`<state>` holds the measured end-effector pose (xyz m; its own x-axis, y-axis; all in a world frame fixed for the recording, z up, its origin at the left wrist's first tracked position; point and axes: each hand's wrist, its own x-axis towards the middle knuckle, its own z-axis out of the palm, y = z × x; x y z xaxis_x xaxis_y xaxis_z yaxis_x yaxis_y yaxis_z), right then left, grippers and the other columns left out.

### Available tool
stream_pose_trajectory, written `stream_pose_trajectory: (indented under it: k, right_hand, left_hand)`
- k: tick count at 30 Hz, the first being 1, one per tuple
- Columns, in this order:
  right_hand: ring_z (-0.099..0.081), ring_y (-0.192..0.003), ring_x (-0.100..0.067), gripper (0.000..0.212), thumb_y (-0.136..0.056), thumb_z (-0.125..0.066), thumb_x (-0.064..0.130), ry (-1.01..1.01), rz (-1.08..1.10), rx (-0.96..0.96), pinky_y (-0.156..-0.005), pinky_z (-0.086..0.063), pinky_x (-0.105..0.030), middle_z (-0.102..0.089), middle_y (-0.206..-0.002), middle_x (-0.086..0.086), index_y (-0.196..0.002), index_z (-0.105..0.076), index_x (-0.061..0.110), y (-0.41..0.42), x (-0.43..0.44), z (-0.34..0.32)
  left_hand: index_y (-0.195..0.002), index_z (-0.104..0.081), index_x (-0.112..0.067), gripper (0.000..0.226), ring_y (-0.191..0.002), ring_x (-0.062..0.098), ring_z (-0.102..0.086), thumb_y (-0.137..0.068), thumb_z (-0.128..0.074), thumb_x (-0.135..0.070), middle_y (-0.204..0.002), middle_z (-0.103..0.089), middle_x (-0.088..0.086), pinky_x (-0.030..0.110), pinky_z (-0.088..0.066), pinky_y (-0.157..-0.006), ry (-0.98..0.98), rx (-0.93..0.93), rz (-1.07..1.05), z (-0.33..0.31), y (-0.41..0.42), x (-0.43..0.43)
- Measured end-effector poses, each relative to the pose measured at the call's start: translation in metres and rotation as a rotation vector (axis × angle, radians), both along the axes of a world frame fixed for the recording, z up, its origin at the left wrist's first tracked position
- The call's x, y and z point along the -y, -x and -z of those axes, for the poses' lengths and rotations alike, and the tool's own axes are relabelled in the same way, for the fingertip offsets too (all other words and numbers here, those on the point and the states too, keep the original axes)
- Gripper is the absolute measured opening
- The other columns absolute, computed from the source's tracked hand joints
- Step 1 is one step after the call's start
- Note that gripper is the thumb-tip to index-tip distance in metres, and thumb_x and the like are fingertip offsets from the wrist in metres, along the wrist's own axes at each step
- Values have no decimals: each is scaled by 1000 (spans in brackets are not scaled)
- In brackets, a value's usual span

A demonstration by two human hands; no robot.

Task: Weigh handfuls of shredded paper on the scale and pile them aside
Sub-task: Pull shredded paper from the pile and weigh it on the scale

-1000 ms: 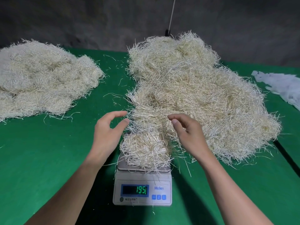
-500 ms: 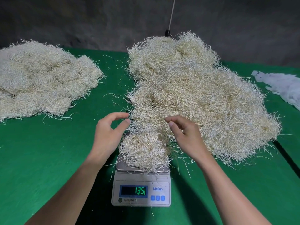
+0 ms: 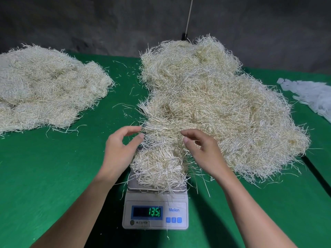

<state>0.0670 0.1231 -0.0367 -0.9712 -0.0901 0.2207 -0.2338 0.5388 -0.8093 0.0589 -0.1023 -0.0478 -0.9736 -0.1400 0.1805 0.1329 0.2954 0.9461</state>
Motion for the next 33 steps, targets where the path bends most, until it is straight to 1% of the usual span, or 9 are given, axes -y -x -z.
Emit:
stream_pose_trajectory:
  k: [3,7,10,13,18,22,26,29,33]
  right_hand:
    - [-11,-141,-8,101,-66,-71,60,-186,-222,273,-114,-15,-40,-9,-154,15,-146,-10,48,5,-5,9]
    - [28,-138,-24,137,-52,-81,61,-554,-295,394,-113,3,-56,44,-144,8,-123,35,64,13,10,46]
    - [28,-137,-30,132,-56,-78,62,-765,-301,377,-112,6,-57,48,-141,7,-120,38,63,18,31,71]
    - [3,-145,-31,112,-68,-78,49,-776,-254,324,-115,-7,-51,18,-157,1,-145,4,48,25,39,82]
    - [-55,-106,-6,86,-74,-77,15,33,-30,503,-79,-48,-10,-34,-148,-3,-145,-29,25,37,24,55]
    - [-27,-139,-25,59,-69,-74,27,618,20,783,-111,-26,-45,-29,-150,-6,-121,-47,24,43,13,15]
    - [-37,-133,-32,43,-60,-75,26,874,106,851,-105,-35,-41,-43,-136,-12,-94,-49,22,42,8,-8]
    - [-70,-59,-27,31,-59,-70,15,975,34,937,-47,-56,-34,-67,-60,-18,-85,-54,12,46,8,-24]
    - [-69,-65,-18,28,-67,-69,20,963,25,739,-49,-53,-24,-70,-95,-11,-92,-62,10,68,-17,-23]
  left_hand:
    - [-128,-51,-32,46,-123,8,-47,-85,-67,-30,-133,-53,-11,32,-33,-106,94,172,16,22,8,9]
    - [-150,-19,-23,84,-135,20,-35,-83,-63,-48,-151,-31,5,40,-28,-110,154,562,198,53,8,11]
    - [-149,-23,-14,82,-135,22,-36,-85,-61,-48,-152,-31,5,42,-29,-112,125,603,218,64,8,3]
    - [-137,-44,-15,56,-116,14,-53,-88,-60,-38,-130,-55,0,36,-41,-101,45,578,232,57,11,-2]
    - [-120,-58,-17,32,-99,16,-63,-90,-51,-26,-118,-64,6,33,-44,-84,-640,375,107,28,25,7]
    - [-132,-47,-25,69,-139,24,-27,-70,-69,-46,-150,-35,3,47,-15,-114,-691,344,266,11,37,-4]
    - [-150,-18,-11,113,-144,33,-1,-62,-74,-55,-156,-18,12,42,-2,-117,-498,488,515,-12,56,-25]
    - [-151,-5,-13,142,-142,22,-18,-40,-86,-47,-155,-18,8,42,-15,-114,-377,576,474,-24,73,-47]
    - [-151,-11,-11,133,-142,27,-19,-43,-83,-42,-155,-20,11,51,-15,-113,-475,495,236,-33,91,-70]
